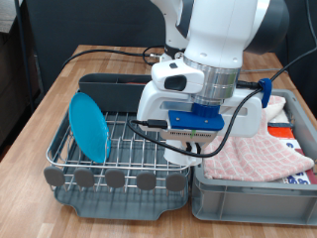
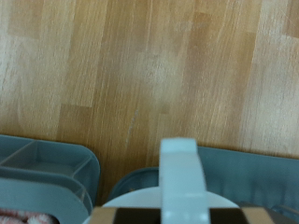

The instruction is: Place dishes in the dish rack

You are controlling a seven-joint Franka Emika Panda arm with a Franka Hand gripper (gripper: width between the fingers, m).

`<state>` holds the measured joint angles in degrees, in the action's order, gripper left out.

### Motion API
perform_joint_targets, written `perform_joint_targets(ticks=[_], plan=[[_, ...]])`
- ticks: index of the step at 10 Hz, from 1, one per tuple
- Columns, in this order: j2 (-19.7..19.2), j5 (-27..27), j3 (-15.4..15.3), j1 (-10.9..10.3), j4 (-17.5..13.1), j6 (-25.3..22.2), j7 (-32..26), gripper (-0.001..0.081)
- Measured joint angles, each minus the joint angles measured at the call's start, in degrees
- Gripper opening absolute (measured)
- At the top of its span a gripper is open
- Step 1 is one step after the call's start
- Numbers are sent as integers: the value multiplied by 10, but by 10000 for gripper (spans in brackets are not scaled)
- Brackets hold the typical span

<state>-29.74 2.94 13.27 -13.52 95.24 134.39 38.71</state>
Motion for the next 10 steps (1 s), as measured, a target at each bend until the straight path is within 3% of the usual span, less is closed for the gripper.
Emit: perform_joint_targets(ticks=[7,10], plan=[[-47,-18,0,6,-16,43,10,71],[-66,-30,-7,15,-30,18,1,71]])
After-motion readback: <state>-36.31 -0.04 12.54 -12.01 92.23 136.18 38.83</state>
